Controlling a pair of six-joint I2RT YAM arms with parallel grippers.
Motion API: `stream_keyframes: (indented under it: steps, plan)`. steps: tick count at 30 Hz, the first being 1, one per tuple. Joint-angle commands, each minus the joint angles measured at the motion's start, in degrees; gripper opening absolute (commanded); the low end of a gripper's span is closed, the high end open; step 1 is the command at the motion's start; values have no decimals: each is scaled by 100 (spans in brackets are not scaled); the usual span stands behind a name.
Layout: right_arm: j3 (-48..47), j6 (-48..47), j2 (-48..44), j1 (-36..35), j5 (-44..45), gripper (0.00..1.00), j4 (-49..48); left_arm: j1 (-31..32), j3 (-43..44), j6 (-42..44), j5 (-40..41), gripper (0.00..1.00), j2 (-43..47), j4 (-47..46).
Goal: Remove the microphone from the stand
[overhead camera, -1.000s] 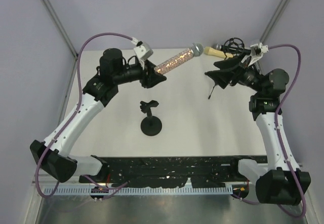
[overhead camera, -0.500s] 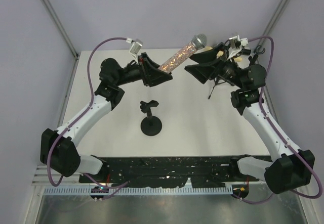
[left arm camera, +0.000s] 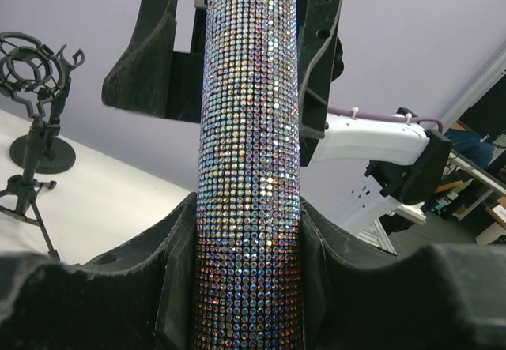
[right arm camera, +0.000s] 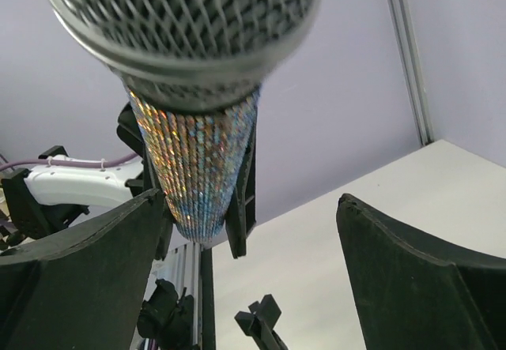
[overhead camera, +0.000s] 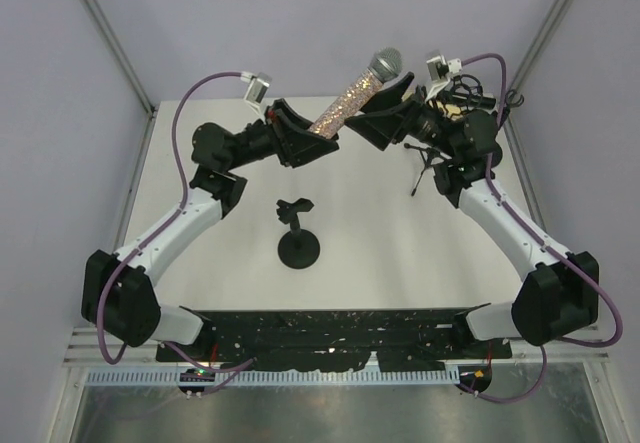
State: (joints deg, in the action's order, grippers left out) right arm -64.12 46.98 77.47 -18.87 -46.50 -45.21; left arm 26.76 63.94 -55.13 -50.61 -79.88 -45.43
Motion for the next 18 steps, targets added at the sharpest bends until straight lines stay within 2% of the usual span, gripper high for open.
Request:
stream_keyframes:
  steps: [1,7,9,10,12,13,15,17,18]
  plan:
    - [-426,444,119,-99,-192,93,-1120,4,-92,-103,-28,0,-54,-423]
    - [-496,434,215,-266,-263,91,-1183,4,-66,-111,-54,0,-151,-414]
    - [-671,461,338,-301,-272,83,-1096,13,-84,-103,-80,1,-186,-405]
    - [-751,444,356,-319,-263,80,-947,13,-92,-103,-81,5,-195,-397]
    - [-1048,339,470,-310,-298,62,-623,13,-119,-85,-89,19,-204,-388]
    - [-1146,242,531,-310,-289,54,-446,13,-128,-77,-107,30,-186,-388]
    - [-1331,-83,585,-310,-263,52,116,4,-136,-41,-116,51,-169,-379]
    - [-1419,-425,611,-310,-193,50,617,-48,-145,-33,-133,62,-125,-344]
    - [-1567,-766,637,-310,-175,50,1036,-109,-128,2,-151,75,-81,-292]
